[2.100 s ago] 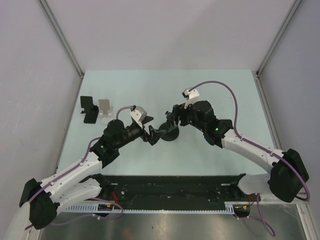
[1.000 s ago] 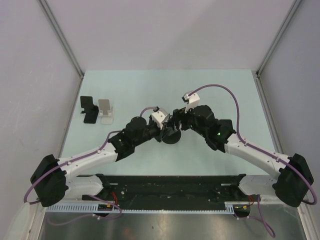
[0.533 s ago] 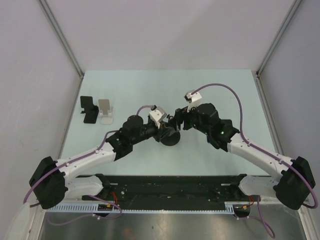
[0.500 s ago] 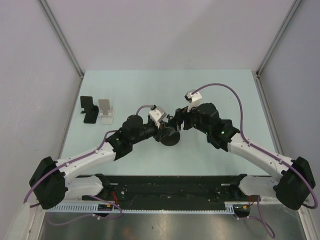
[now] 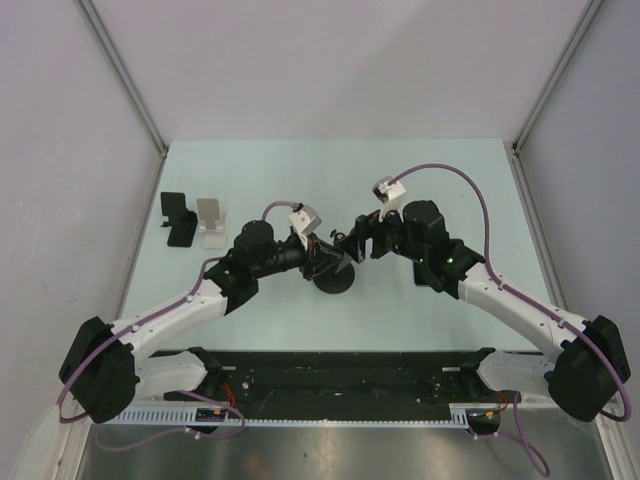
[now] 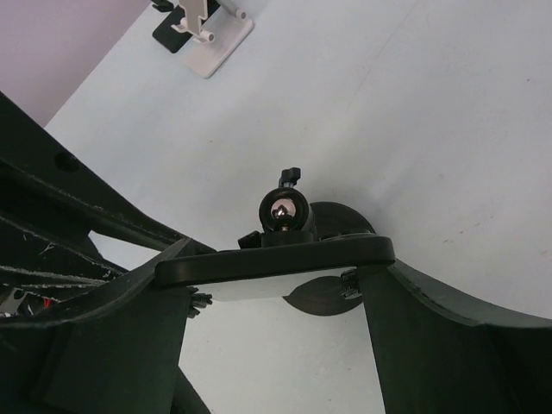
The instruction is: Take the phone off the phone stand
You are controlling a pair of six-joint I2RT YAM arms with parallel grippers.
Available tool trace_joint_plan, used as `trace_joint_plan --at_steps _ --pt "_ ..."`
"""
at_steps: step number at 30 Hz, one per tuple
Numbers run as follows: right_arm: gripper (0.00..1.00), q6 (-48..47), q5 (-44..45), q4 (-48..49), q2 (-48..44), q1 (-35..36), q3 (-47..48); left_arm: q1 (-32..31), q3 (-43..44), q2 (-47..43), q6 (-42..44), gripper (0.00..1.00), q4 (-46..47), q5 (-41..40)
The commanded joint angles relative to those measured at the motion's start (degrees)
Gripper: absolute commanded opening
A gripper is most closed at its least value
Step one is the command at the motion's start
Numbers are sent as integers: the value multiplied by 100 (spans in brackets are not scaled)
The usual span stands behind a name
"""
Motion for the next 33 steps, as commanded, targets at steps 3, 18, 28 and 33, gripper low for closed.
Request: trace_joint_plan --at_steps 3,18,28,33 --pt "0 -200 -635 506 -365 -238 133 549 -71 -85 65 0 -265 -465" --pt "0 10 734 638 -268 201 142 181 -149 -488 328 64 -292 -682" --pt "0 142 1526 673 -207 500 151 -690 -150 -428 751 77 -125 -2071" --pt "0 160 1755 665 -181 597 160 -883 -71 -208 751 75 60 -2651"
